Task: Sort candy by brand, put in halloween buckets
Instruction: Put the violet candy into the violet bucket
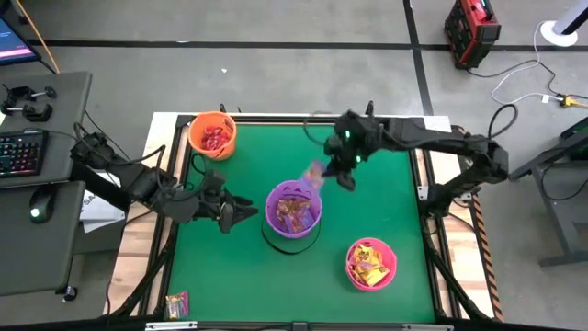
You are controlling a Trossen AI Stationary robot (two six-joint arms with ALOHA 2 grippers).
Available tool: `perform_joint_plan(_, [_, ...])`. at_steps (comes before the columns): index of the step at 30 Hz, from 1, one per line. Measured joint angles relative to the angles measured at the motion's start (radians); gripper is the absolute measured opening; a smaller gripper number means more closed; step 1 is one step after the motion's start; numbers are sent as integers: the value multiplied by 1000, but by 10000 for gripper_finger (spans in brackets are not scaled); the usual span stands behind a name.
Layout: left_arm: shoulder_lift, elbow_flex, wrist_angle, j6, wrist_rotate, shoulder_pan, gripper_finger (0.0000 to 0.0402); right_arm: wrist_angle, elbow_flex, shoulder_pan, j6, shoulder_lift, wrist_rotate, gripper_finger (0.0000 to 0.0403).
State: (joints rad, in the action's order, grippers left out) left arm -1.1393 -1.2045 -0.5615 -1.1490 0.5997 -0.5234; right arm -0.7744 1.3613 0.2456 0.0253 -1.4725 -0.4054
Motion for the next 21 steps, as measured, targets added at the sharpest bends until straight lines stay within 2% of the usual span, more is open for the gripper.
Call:
perform_joint_plan(4, [0,0,1,45,-34,52,232,79,0,-149,9,-3,39,0])
perform_joint_plan(8, [0,0,1,61,-118,99,232,200,0,-258,-22,-45,280,1])
perform_joint_plan(11, [0,0,1,58,-162,118,232,197,0,-278,-29,-92,320,19])
perform_joint_plan(14, [0,0,1,31,-168,118,232,174,0,-281,-66,-129,319,63])
perform_joint_plan(21, [0,0,7,11,-188,116,232,201,-1,-286,-23,-123,368,214])
